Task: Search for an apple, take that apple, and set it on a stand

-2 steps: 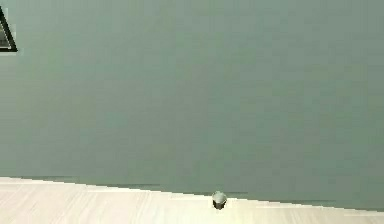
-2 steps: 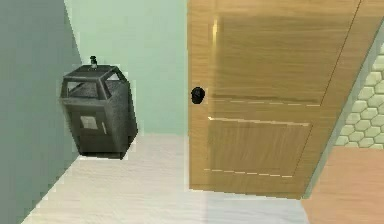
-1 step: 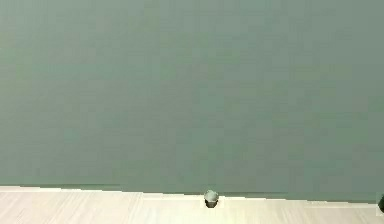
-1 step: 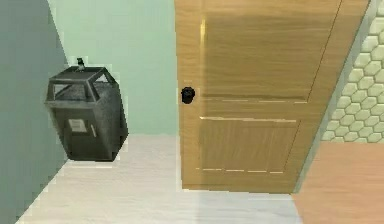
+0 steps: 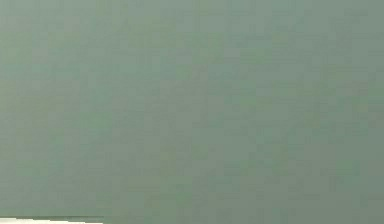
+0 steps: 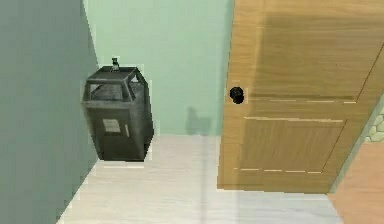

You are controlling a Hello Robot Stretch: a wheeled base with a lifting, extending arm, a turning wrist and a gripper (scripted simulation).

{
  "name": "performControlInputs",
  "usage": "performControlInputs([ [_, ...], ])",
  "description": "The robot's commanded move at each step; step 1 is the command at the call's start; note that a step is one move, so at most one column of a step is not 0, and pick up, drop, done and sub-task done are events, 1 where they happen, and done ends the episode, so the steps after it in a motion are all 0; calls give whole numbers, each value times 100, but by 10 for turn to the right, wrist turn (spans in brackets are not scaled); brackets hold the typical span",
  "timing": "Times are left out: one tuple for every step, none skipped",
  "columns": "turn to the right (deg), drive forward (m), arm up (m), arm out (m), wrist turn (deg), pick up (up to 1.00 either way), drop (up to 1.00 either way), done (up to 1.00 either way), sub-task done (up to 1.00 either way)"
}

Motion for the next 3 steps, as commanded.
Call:
performControlInputs([
  [-120,0,0,0,0,0,0,0,0],
  [0,45,0,0,0,0,0,0,0],
  [-450,0,0,0,0,0,0,0,0],
])
